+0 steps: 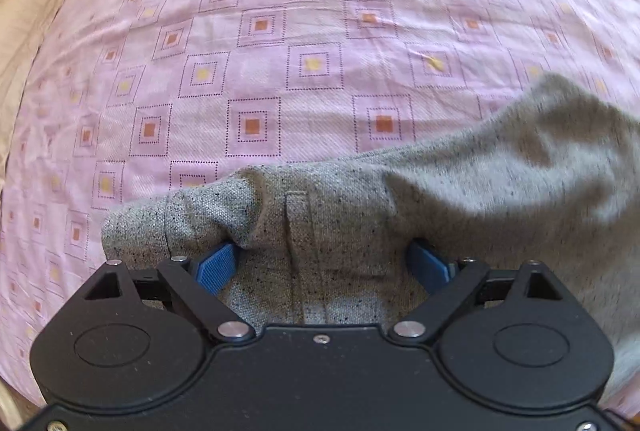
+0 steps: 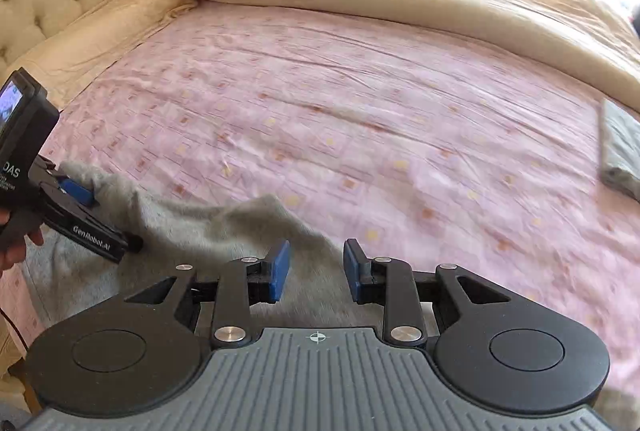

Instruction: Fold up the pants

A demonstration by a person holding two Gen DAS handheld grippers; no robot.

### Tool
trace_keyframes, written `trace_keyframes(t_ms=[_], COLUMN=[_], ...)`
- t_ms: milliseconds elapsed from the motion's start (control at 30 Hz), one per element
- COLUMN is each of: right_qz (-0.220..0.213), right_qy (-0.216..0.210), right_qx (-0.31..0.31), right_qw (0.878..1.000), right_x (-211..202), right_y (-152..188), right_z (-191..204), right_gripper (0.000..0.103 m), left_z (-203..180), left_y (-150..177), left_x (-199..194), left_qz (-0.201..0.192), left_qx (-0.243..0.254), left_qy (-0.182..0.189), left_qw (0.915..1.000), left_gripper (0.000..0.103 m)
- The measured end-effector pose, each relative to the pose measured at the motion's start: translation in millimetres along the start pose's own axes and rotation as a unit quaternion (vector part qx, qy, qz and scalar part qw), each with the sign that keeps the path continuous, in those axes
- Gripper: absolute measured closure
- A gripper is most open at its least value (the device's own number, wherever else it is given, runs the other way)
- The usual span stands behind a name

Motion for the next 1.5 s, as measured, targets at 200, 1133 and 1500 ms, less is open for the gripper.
trace_keyframes(t_ms=[200,1133,1500], right_qz=[0.054,0.117,0.122], right_qy=[-0.078,-0.121,-0.159], right_qx=[-0.085,-0.117,-0.123], right_qw=[0.992,0.979,0.972], right_x=[52.1,67.8,25.1], right_y=[-19.0,-2.8,28.2], right_z=[35.6,53.5,74.4], right_gripper=[0.074,0.08,0.09], left_z=[-0.1,11.4,29.1], left_y=[0.6,4.7,-12.0], left_x=[4.2,-18.7,-18.2], left_qz=[0.008,0.006,-0.02], left_qx=[-0.003,0.033,0.077], left_qy=[-0.002,0.037,-0.017], left_qw=[1.0,0.9988,0.9967], left_gripper=[0.009,0.023,0.013])
Point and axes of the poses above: each gripper's, at about its wrist camera, not at the fingertips, and x roughly the way its jaws point, z to its left, y to its underside, the point moved 8 cm from there along x, roughly the way its jaws point, and after that the axes turned 15 degrees about y, right-handed, at the moved point
